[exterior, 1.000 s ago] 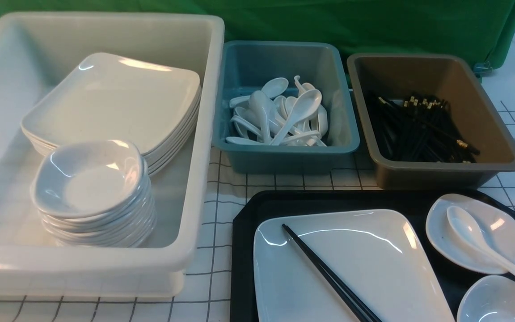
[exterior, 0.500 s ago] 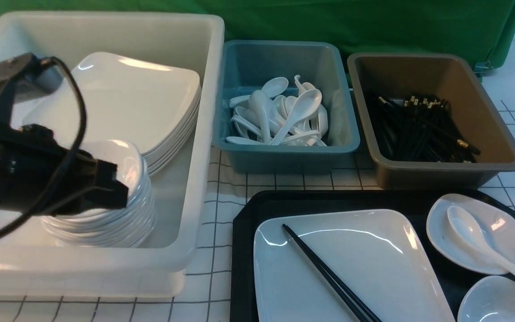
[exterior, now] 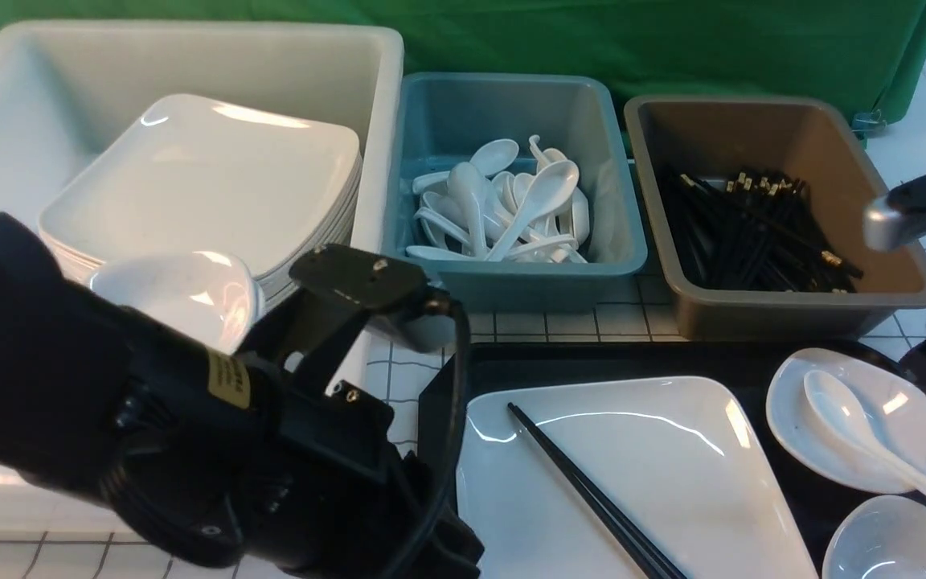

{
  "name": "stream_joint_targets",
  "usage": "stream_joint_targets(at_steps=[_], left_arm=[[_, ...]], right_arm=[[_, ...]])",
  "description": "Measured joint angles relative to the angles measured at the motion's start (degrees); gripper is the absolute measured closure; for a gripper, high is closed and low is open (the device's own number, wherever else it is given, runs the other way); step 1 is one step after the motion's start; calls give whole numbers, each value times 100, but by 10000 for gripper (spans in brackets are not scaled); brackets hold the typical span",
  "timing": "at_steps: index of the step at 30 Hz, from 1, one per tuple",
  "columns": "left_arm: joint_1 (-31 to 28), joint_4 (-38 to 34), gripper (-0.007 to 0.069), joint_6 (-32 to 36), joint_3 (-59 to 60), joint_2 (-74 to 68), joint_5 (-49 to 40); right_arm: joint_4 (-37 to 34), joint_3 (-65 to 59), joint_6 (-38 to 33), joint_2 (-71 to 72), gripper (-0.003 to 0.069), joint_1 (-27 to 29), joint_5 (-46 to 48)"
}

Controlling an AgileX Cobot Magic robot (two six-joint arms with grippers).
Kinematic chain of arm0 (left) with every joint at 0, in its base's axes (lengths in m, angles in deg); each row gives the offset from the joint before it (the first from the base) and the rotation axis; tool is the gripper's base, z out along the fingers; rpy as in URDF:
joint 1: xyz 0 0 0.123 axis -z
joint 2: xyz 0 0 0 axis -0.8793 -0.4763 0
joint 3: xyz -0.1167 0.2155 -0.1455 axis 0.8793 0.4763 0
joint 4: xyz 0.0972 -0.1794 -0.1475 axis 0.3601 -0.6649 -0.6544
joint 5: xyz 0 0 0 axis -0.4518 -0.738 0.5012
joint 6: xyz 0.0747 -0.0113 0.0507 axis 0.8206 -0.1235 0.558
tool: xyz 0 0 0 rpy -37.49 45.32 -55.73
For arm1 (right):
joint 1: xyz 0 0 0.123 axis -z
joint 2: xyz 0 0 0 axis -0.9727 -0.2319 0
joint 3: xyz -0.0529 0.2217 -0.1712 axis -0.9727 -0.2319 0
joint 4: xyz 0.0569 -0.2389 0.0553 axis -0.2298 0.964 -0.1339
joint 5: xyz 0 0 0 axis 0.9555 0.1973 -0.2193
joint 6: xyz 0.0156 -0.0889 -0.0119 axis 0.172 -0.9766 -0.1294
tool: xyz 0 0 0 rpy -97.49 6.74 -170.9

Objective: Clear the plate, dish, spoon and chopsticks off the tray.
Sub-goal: Use the right arm to grab a soup spoon from the plate

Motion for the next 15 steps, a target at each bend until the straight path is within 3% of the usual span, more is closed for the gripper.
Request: stream_joint_targets(at_steps=[1,3,6,15], left_arm=[[18,64,636,0,-18,0,26],[18,211,636,-2,-18,0,42],[18,388,636,-2,-18,0,70],[18,552,629,-6,-18,0,149]], right_arm=[[-14,90,-92,-282,365,0,-11],[-19,175,-88,-532,282,0,-79],[-19,234,-81,-846,213,0,-273],[85,288,105,-1668,195,23,-330]])
